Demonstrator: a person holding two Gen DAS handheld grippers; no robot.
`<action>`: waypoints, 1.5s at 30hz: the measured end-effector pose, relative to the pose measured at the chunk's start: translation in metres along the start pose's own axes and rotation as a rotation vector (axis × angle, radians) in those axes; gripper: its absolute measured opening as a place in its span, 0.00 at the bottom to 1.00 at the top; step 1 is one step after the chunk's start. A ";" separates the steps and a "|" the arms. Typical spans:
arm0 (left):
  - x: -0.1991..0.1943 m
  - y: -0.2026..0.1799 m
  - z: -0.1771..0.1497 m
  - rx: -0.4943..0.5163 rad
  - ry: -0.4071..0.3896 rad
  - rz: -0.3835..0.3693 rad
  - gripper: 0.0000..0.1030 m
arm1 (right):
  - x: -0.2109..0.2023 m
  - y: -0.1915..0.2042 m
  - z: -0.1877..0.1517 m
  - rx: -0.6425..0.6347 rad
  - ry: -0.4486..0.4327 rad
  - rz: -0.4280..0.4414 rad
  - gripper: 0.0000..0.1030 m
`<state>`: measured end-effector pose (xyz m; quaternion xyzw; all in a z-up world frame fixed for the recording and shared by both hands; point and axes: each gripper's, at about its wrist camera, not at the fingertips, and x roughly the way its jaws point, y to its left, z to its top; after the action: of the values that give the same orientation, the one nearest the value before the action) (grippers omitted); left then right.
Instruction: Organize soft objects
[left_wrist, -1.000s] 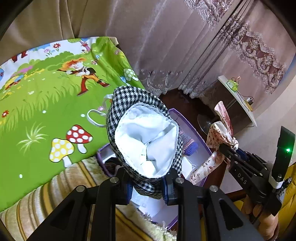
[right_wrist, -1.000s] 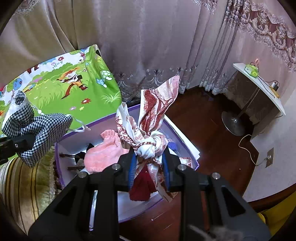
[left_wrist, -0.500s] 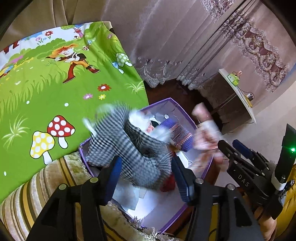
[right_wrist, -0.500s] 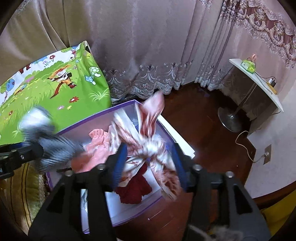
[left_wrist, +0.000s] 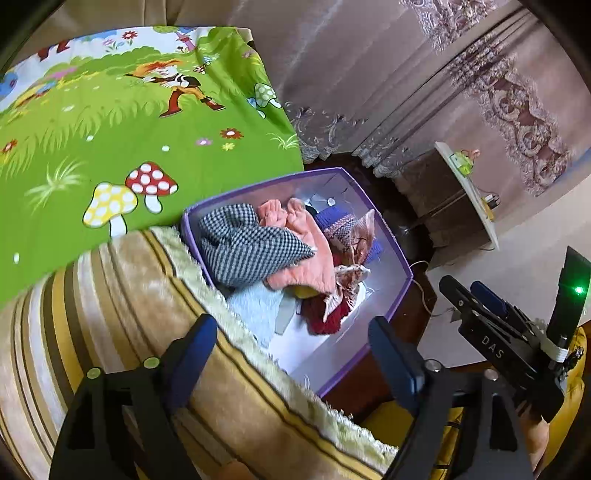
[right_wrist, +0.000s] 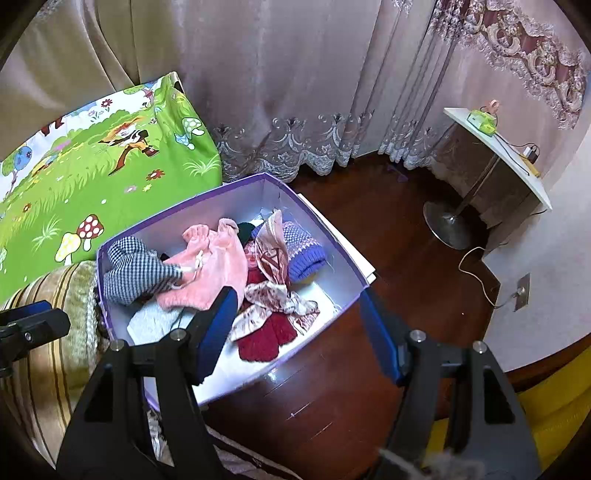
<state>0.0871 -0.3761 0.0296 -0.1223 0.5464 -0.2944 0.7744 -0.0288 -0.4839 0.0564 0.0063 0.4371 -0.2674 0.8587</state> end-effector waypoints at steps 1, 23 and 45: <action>-0.001 0.000 -0.003 0.001 -0.006 -0.003 0.83 | -0.005 0.000 -0.004 -0.004 -0.005 -0.008 0.70; 0.003 -0.004 -0.012 0.029 -0.024 0.010 0.86 | -0.005 -0.003 -0.013 0.022 0.004 0.002 0.70; 0.003 -0.003 -0.012 0.030 -0.024 0.009 0.86 | -0.004 -0.003 -0.013 0.019 0.006 0.002 0.70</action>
<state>0.0755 -0.3788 0.0245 -0.1117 0.5334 -0.2975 0.7839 -0.0417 -0.4818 0.0523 0.0160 0.4371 -0.2706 0.8576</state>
